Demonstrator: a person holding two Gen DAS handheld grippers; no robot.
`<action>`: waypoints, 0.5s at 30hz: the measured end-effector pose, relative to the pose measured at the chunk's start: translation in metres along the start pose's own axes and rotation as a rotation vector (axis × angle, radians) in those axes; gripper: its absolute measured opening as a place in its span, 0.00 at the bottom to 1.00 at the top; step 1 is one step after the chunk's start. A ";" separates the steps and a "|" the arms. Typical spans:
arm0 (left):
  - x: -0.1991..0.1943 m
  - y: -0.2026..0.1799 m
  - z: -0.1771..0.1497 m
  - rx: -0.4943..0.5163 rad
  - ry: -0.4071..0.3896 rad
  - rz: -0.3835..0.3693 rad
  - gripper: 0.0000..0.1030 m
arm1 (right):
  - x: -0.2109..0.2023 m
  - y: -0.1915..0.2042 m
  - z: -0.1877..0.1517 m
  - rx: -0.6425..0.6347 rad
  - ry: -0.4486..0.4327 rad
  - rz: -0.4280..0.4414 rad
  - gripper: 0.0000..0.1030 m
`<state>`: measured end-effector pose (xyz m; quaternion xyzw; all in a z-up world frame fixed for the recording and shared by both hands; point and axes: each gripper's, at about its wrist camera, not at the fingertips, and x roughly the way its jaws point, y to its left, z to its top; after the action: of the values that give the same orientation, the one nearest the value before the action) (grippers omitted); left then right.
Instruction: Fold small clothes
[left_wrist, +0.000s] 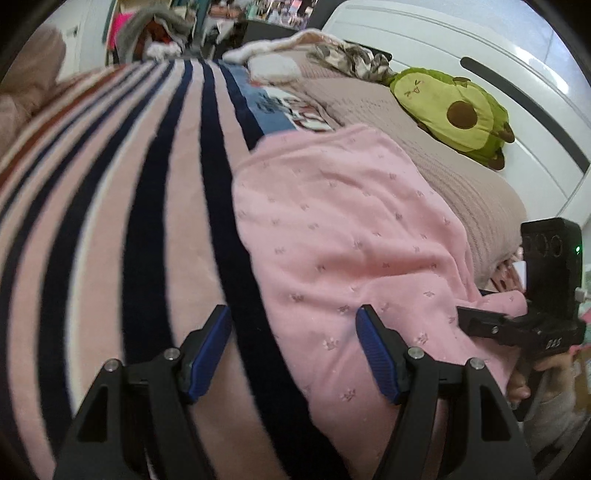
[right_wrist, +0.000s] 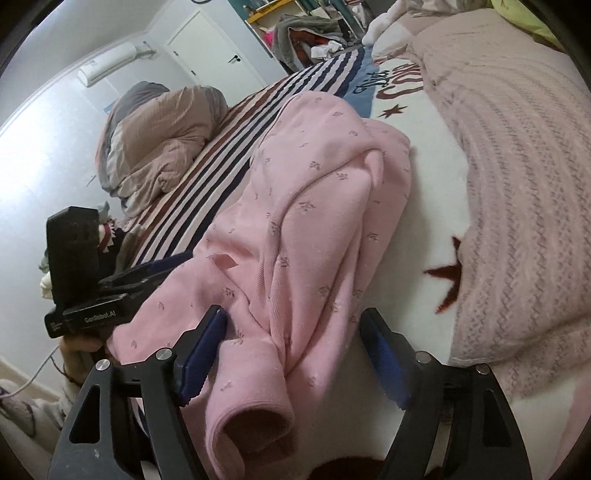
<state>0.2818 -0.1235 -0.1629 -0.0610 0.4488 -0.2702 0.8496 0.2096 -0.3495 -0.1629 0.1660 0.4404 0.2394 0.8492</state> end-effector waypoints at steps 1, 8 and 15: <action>0.001 0.000 -0.001 -0.006 0.001 -0.004 0.64 | 0.002 0.002 0.000 -0.005 0.002 0.002 0.67; -0.005 -0.011 -0.011 0.013 0.020 -0.062 0.22 | 0.007 0.011 -0.006 0.012 0.018 0.086 0.32; -0.042 -0.021 -0.033 0.023 0.030 -0.093 0.16 | -0.010 0.042 -0.019 -0.020 0.020 0.115 0.26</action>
<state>0.2281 -0.1149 -0.1450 -0.0680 0.4551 -0.3152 0.8300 0.1782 -0.3191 -0.1458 0.1804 0.4360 0.2940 0.8312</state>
